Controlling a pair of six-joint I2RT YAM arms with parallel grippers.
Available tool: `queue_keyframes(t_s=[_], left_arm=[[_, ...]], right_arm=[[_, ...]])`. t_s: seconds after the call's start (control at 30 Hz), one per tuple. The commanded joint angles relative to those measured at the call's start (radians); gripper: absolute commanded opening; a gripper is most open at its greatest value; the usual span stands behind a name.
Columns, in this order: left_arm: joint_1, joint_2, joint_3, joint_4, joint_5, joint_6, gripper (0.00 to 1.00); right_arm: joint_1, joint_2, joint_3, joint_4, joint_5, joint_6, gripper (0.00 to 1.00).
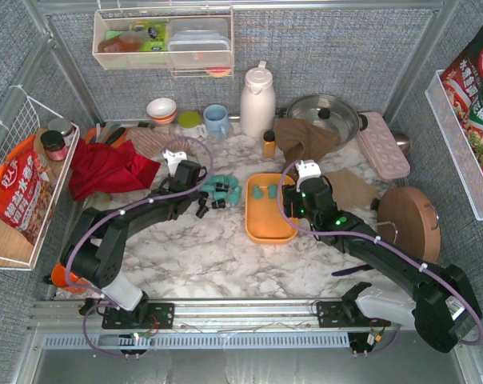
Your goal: Mix the coffee capsules in the storage basket
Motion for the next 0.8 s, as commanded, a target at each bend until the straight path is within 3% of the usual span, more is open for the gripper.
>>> queue_keyframes(t_s=[0.0, 0.37, 0.57, 0.77], left_arm=[[0.004, -0.077, -0.019, 0.017, 0.035, 0.018, 0.26], [-0.006, -0.353, -0.149, 0.182, 0.254, 0.166, 0.24], [-0.069, -0.506, -0.240, 0.347, 0.470, 0.267, 0.23], [-0.181, -0.569, -0.293, 0.451, 0.518, 0.382, 0.22]], right_arm=[[0.000, 0.002, 0.013, 0.007, -0.010, 0.001, 0.68], [0.002, 0.013, 0.026, 0.003, -0.063, -0.008, 0.69], [0.041, -0.009, -0.018, 0.143, -0.301, -0.131, 0.69], [0.123, -0.055, -0.011, 0.141, -0.453, -0.296, 0.69]])
